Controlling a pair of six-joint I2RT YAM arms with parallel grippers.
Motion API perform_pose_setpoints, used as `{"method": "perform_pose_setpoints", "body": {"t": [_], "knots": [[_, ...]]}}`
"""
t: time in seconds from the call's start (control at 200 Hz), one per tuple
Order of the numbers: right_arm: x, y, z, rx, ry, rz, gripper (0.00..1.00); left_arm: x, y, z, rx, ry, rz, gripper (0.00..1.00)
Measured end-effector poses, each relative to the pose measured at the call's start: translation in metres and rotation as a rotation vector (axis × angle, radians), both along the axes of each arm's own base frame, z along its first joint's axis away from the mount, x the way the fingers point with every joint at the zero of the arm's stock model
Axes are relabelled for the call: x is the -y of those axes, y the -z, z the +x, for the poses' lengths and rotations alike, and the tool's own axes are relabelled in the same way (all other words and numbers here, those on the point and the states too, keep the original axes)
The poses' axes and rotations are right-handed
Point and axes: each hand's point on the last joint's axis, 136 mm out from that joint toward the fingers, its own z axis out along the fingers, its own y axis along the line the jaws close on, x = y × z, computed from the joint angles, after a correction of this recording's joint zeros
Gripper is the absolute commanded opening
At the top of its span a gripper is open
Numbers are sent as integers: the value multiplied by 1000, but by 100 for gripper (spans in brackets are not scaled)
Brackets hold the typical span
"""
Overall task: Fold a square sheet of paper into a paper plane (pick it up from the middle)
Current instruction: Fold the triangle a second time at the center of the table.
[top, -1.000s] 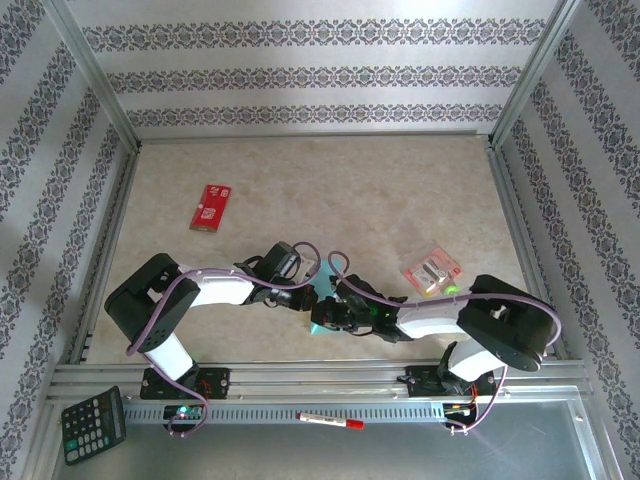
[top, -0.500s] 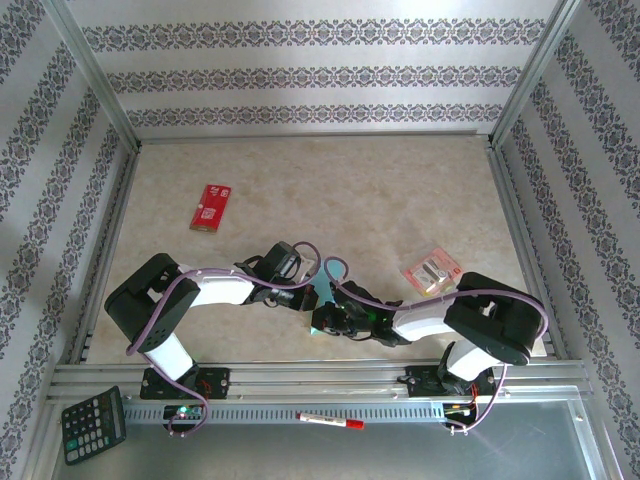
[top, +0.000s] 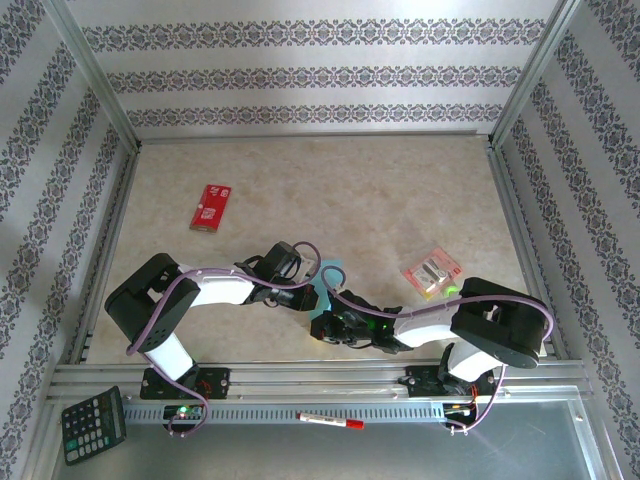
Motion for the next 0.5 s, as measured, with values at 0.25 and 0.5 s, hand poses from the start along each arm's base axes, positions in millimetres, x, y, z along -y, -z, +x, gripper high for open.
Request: {"method": "perform_pose_setpoints", "body": {"t": [0.25,0.5], "knots": [[2,-9,-6,-12,-17,4,0,0,0,0,-1,0,0,0],[6,-37,19,38,48,69,0,0,0,0,0,1,0,0]]}}
